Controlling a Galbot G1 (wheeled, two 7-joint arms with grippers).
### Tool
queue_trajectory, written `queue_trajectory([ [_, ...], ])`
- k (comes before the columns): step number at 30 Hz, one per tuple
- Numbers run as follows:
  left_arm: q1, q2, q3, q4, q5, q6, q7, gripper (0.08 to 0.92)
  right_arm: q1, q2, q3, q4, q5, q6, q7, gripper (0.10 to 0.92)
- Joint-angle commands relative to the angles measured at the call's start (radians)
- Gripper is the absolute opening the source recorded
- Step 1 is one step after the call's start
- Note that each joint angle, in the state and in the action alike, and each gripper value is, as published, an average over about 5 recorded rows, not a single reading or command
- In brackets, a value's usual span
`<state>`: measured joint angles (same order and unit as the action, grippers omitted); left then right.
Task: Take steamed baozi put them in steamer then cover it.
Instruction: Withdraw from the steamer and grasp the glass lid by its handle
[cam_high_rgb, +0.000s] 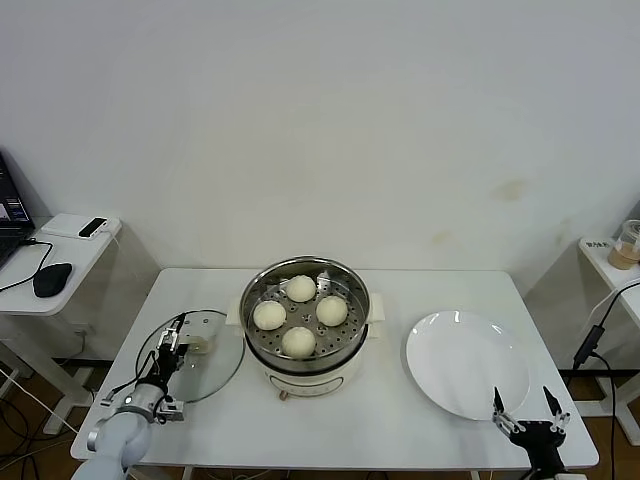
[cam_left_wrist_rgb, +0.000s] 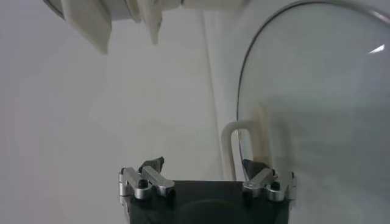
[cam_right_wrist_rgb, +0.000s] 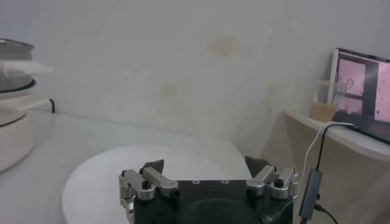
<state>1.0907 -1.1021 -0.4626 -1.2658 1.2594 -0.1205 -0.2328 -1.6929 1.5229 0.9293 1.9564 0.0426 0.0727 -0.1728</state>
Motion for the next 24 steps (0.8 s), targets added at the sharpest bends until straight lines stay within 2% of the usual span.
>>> queue_trajectory([
  [1,-0.025,0.001,0.006,0.033,0.0,-0.001,0.012,0.757,0.001,-0.001,-0.002,-0.004,-0.003,0.0,-0.001,0.823],
  [14,-0.016,-0.003,0.0,0.041,-0.025,-0.013,0.004,0.385,0.003,-0.002,-0.012,-0.001,-0.016,-0.003,-0.006,0.823],
  [21,0.042,-0.003,-0.035,-0.057,-0.052,-0.012,-0.008,0.184,-0.001,-0.011,-0.036,0.008,0.019,-0.019,-0.012,0.823],
  [24,0.079,0.0,-0.067,-0.121,-0.06,-0.007,-0.019,0.141,0.003,-0.013,-0.043,0.008,0.004,-0.018,-0.012,0.823],
])
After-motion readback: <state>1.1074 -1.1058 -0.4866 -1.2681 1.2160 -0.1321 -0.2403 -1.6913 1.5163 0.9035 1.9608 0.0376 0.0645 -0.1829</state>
